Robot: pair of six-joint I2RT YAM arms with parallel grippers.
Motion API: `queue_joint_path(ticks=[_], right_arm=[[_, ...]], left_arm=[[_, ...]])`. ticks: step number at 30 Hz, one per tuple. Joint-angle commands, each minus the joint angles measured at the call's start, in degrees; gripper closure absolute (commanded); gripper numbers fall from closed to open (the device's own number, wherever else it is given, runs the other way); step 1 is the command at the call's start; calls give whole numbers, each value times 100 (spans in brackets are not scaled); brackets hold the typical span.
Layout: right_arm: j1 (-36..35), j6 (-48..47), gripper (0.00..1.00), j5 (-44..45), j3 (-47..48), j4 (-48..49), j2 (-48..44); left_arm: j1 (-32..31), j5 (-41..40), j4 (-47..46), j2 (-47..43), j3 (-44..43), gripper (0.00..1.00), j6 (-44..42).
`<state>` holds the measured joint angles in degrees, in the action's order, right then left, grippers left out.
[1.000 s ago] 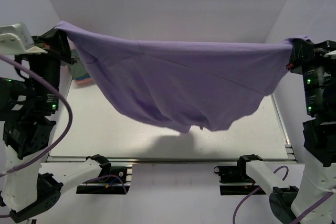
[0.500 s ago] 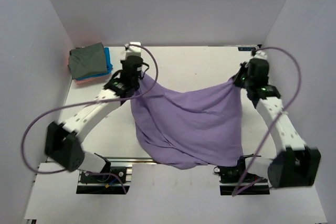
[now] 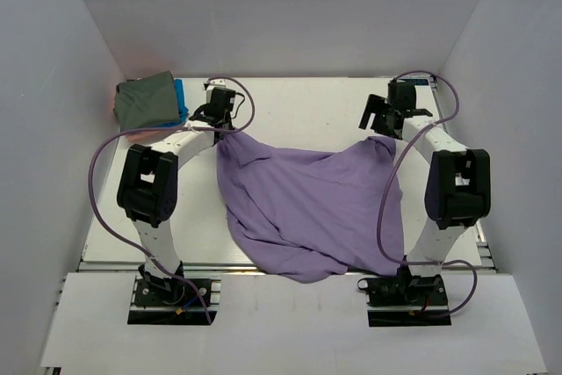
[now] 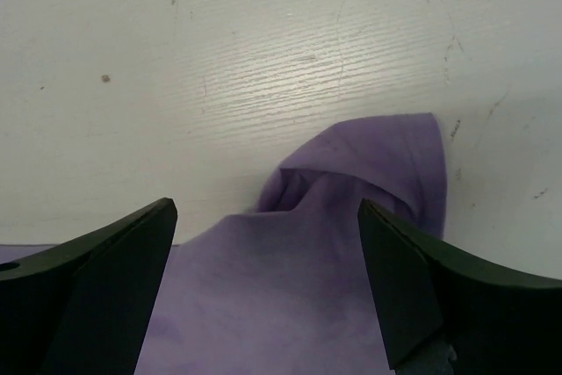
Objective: Fold and stack the t-shirts
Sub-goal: Flatten out the tshirt
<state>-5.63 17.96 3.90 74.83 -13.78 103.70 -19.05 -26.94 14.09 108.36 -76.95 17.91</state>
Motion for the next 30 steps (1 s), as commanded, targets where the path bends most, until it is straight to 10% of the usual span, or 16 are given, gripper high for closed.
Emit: queue_joint_path(ticks=[1,14,30], right_arm=[[44,94,10,242,103,-370,-393],[448,1886,14,1192,-2428,-1918,-2116],[668,1404,40,841,-3185,-460,-2144]], left_arm=[[155,259,24,-69,-146,100,160],[437,443,-38,-139,364,100,318],[551,848,-600,-245,813,100,116]])
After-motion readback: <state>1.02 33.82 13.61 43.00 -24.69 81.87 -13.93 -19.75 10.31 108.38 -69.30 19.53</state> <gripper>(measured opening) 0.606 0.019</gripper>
